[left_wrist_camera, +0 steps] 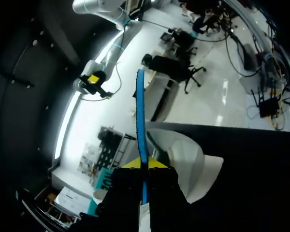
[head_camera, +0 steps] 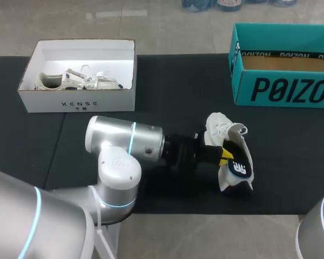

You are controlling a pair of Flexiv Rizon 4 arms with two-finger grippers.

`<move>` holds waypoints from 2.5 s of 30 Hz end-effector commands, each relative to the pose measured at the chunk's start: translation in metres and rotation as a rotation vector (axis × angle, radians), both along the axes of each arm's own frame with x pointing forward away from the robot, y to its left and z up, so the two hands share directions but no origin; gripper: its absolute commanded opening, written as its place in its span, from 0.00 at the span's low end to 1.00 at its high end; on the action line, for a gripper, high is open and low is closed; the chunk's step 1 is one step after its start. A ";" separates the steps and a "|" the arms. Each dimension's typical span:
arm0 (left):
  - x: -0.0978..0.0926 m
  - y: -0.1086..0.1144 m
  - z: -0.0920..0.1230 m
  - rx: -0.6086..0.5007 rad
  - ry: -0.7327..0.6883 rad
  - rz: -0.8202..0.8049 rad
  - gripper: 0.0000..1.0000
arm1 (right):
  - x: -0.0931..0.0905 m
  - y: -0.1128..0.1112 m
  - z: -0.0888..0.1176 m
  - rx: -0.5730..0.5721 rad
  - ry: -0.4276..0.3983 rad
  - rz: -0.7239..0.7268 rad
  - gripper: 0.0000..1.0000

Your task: Take the shoe out of the shoebox, open the shoe tongue, remove and reinsert the insole, then place the shoe into the shoebox

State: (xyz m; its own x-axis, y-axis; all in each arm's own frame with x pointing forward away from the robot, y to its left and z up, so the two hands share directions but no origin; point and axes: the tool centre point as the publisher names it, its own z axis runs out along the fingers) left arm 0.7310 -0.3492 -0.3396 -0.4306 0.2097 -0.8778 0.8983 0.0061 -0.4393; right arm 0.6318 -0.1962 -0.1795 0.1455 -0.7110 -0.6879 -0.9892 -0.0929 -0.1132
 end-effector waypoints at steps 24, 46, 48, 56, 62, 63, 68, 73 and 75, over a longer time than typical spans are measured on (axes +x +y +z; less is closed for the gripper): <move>0.021 0.012 0.004 0.023 -0.021 0.048 0.40 | -0.008 0.001 0.000 0.047 -0.259 -0.250 1.00; 0.008 -0.001 0.006 -0.005 -0.025 -0.024 0.00 | -0.008 0.001 0.000 0.047 -0.259 -0.250 1.00; 0.014 -0.002 0.003 0.007 -0.041 -0.036 0.00 | -0.008 0.001 0.000 0.047 -0.259 -0.250 1.00; 0.043 -0.005 -0.017 0.064 -0.086 -0.065 0.00 | -0.008 0.001 0.000 0.047 -0.259 -0.250 1.00; 0.047 -0.008 -0.022 0.069 -0.076 -0.037 0.00 | -0.008 0.001 0.000 0.047 -0.259 -0.250 1.00; 0.044 -0.009 -0.020 0.063 -0.071 -0.037 0.00 | -0.008 0.001 0.000 0.047 -0.259 -0.250 1.00; 0.032 -0.005 -0.008 0.053 -0.054 -0.027 1.00 | -0.008 0.001 0.000 0.047 -0.259 -0.250 1.00; 0.025 0.001 0.002 0.048 -0.056 -0.016 0.95 | -0.008 0.001 0.000 0.047 -0.259 -0.250 1.00; 0.021 0.003 0.006 0.046 -0.055 -0.011 0.93 | -0.008 0.001 0.000 0.047 -0.259 -0.250 1.00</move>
State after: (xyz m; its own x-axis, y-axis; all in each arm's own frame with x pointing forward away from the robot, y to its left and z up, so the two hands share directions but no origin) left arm 0.7612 -0.3551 -0.3392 -0.3788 0.2556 -0.8895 0.9203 0.0024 -0.3912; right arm 0.6317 -0.1963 -0.1793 0.1452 -0.7115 -0.6875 -0.9893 -0.0931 -0.1126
